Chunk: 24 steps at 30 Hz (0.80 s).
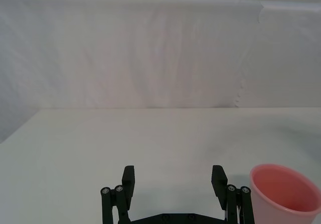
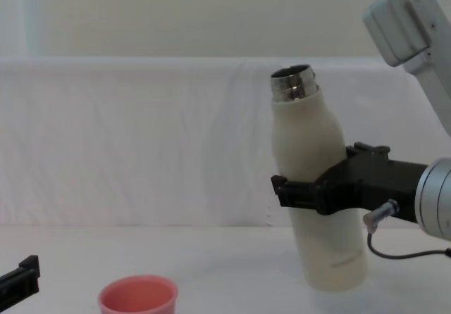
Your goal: Grasp the thermos with one hand and pour water into the cup lid.
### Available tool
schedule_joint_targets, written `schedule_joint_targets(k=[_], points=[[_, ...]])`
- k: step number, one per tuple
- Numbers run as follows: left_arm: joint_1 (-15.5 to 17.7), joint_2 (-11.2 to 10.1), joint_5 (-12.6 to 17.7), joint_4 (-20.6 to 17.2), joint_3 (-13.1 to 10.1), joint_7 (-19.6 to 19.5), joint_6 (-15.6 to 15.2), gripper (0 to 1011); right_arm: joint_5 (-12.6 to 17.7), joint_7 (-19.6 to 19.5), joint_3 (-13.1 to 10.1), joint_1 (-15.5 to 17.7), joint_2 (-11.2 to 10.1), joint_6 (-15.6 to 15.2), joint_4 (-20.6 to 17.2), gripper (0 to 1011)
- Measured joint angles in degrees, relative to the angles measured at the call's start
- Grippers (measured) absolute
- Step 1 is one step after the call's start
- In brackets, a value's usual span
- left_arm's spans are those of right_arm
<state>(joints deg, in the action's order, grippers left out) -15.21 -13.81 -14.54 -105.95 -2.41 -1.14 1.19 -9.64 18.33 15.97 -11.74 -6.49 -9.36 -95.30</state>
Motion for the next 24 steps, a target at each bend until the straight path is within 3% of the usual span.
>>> schedule_joint_targets(k=[1, 3, 9, 24], points=[[0.0, 0.0, 0.0, 0.0, 0.0, 0.0, 0.0, 1001, 0.0, 0.0, 0.0, 0.0, 0.0, 0.0, 0.0, 957], [0.0, 0.0, 0.0, 0.0, 0.0, 0.0, 0.0, 1001, 3.5, 1.1, -0.8, -0.1, 1.0, -0.6, 1.1, 957], [0.0, 0.0, 0.0, 0.0, 0.0, 0.0, 0.0, 1001, 8.4, 2.8, -1.2, -0.5, 2.2, -1.2, 3.0, 957], [0.0, 0.0, 0.0, 0.0, 0.0, 0.0, 0.0, 1001, 14.0, 4.0, 0.4, -1.5, 3.4, -1.1, 6.8, 957]])
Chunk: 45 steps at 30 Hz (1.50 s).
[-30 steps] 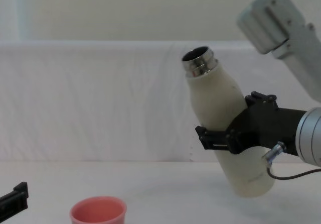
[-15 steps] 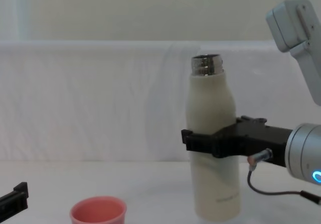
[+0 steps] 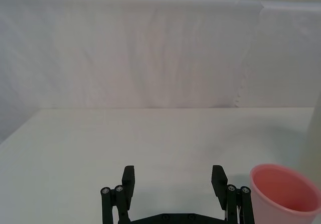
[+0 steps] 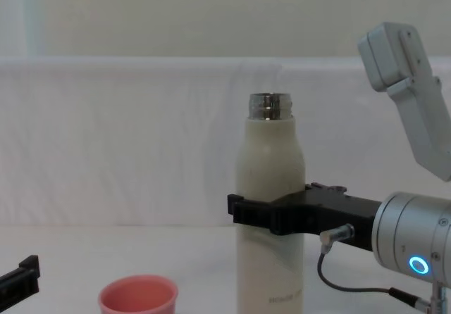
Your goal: Grasp the thermos with one hand and pour water into the cup lid.
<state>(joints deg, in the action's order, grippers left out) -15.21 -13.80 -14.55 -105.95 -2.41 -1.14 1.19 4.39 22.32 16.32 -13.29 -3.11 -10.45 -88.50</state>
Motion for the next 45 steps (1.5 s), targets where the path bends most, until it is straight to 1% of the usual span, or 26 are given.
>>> schedule_joint_targets(k=[11, 23, 41, 45], points=[[0.0, 0.0, 0.0, 0.0, 0.0, 0.0, 0.0, 1001, 1.3, -0.5, 1.8, -0.3, -0.5, 0.3, 1.3, 957], [0.0, 0.0, 0.0, 0.0, 0.0, 0.0, 0.0, 1001, 2.5, -1.8, 3.4, -0.3, -1.8, 0.7, 1.7, 957], [0.0, 0.0, 0.0, 0.0, 0.0, 0.0, 0.0, 1001, 4.6, -3.6, 5.3, -0.1, -3.6, 1.4, 1.9, 957], [0.0, 0.0, 0.0, 0.0, 0.0, 0.0, 0.0, 1001, 4.8, -3.8, 5.4, -0.1, -3.7, 1.4, 1.9, 957]])
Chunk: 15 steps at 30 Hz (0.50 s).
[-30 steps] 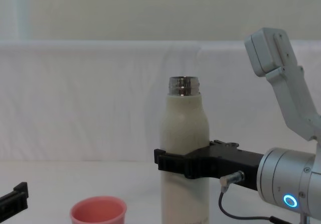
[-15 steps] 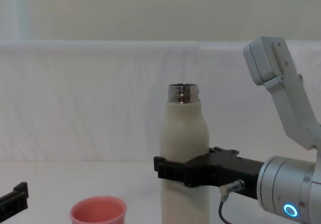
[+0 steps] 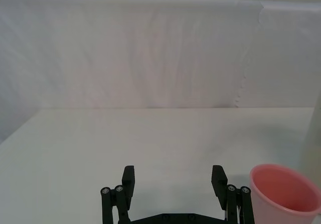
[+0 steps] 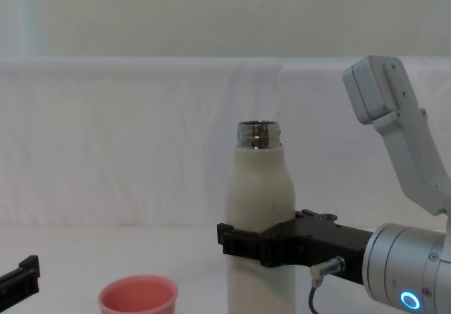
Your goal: Grasp the thermos with one hand and pour water into the cup lid.
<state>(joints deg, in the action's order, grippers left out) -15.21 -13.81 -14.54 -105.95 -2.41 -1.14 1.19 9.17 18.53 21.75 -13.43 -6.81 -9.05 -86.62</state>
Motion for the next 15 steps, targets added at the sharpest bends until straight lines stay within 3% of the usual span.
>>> schedule_joint_targets(k=[15], points=[[0.0, 0.0, 0.0, 0.0, 0.0, 0.0, 0.0, 1001, -0.1, 0.1, -0.2, 0.0, 0.1, 0.0, 0.0, 1001]])
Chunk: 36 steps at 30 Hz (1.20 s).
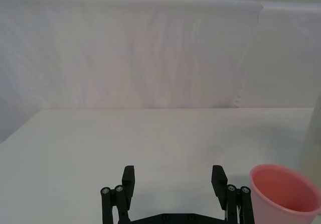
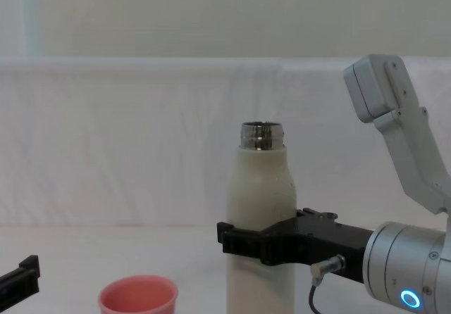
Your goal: Grasp the thermos with one hand and pour water into the cup lid.
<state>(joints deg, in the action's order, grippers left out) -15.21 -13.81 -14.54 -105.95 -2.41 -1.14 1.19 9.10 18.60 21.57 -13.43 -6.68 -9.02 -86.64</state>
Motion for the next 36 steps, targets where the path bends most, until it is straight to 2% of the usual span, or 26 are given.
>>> schedule_joint_targets(k=[18, 36], points=[[0.0, 0.0, 0.0, 0.0, 0.0, 0.0, 0.0, 1001, -0.1, 0.1, -0.1, 0.0, 0.0, 0.0, -0.1, 1001], [0.0, 0.0, 0.0, 0.0, 0.0, 0.0, 0.0, 1001, 1.0, -1.8, 1.1, 2.2, -2.7, 1.8, -3.2, 1001]])
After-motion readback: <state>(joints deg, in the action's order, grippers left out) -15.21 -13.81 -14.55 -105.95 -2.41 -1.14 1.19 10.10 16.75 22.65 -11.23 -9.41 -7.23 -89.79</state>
